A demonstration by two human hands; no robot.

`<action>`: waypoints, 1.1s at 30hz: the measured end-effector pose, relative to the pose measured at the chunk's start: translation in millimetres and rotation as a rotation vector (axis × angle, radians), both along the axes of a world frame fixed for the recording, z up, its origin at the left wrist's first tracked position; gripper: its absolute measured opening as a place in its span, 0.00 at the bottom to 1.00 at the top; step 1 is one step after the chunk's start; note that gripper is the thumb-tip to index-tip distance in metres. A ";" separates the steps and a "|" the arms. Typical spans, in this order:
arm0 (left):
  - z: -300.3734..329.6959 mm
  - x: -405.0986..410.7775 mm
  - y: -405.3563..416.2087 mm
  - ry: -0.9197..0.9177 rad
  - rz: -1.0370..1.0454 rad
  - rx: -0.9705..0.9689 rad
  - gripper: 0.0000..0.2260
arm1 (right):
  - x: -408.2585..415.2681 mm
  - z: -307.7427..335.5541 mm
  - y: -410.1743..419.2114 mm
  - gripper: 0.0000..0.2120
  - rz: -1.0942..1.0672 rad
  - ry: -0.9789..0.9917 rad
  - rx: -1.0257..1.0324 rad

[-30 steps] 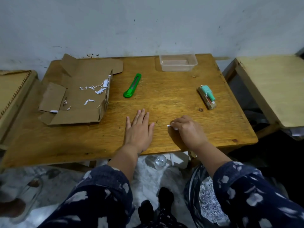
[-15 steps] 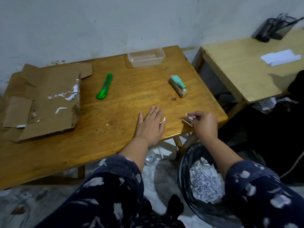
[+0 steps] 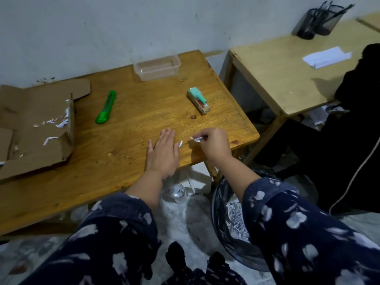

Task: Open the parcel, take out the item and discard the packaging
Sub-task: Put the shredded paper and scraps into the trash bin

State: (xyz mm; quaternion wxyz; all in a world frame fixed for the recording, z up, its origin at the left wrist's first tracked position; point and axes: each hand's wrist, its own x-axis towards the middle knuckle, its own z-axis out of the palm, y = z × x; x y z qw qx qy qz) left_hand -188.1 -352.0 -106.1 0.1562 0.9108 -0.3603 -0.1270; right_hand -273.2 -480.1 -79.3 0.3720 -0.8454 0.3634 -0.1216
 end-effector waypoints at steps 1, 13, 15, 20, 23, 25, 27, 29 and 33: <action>-0.2 0.5 5.6 -0.004 0.011 0.008 0.23 | 5.0 -1.7 3.1 0.13 0.053 0.024 -0.019; -11.2 1.6 18.4 -0.043 0.007 0.025 0.24 | 32.5 -10.5 9.3 0.12 0.559 0.201 -0.357; -10.9 -0.4 15.2 -0.046 0.018 0.048 0.25 | 27.7 -12.4 3.2 0.13 0.537 0.218 -0.359; -6.8 -6.7 1.1 -0.038 -0.022 0.069 0.25 | -2.6 -11.4 -28.8 0.16 0.499 0.288 -0.387; -6.4 -13.0 -14.3 -0.026 -0.066 0.066 0.25 | -22.6 -9.9 -47.3 0.18 0.450 0.262 -0.384; -6.5 -19.6 -25.5 -0.025 -0.102 0.072 0.25 | -30.9 -10.8 -55.2 0.20 0.413 0.238 -0.361; -6.0 -25.2 -35.4 -0.022 -0.132 0.083 0.25 | -34.2 -11.7 -60.2 0.21 0.377 0.187 -0.310; -5.3 -27.7 -42.1 -0.023 -0.137 0.094 0.25 | -34.7 -11.4 -61.1 0.24 0.334 0.121 -0.233; -5.1 -28.3 -46.1 -0.028 -0.125 0.097 0.25 | -38.2 -7.2 -61.0 0.27 0.345 0.210 -0.176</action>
